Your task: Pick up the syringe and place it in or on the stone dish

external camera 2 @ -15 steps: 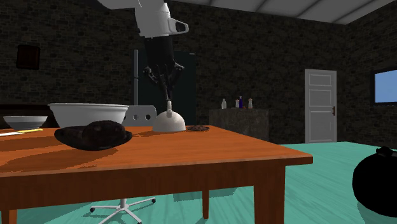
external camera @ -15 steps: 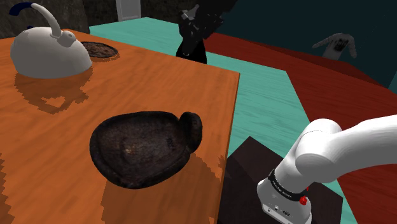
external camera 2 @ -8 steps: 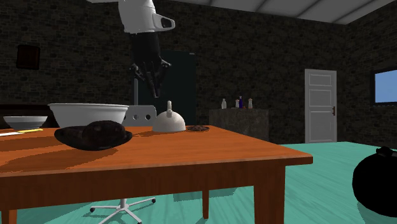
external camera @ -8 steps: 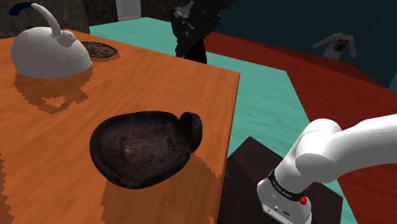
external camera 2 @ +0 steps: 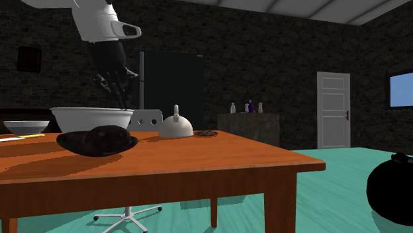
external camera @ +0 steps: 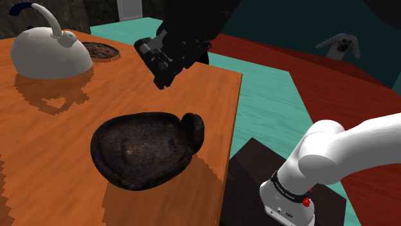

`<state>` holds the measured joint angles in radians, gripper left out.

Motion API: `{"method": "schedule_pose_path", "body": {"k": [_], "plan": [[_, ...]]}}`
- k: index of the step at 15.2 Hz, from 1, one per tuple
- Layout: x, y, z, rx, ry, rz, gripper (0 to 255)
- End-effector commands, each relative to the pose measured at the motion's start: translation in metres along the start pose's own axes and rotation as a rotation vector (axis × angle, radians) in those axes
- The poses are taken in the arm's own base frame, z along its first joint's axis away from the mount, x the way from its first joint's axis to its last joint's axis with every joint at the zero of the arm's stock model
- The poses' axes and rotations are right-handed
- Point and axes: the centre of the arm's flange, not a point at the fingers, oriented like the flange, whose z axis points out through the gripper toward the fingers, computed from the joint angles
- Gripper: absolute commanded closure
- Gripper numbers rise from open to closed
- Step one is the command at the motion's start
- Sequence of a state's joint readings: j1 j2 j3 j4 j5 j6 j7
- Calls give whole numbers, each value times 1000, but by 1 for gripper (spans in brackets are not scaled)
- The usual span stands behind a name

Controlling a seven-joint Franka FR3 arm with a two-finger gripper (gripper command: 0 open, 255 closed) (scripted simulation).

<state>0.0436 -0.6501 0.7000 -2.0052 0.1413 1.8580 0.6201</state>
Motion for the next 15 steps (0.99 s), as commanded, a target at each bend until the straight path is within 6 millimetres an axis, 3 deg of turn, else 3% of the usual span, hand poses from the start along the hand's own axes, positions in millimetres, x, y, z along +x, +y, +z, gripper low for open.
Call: {"method": "schedule_pose_path", "body": {"k": [1,4,6,14,15], "plan": [[-12,-23,0,0,0,1,255],[-32,-61,3,0,0,1,255],[-38,-61,15,0,0,1,255],[-38,-61,15,0,0,1,255],[-38,-61,15,0,0,1,0]]}}
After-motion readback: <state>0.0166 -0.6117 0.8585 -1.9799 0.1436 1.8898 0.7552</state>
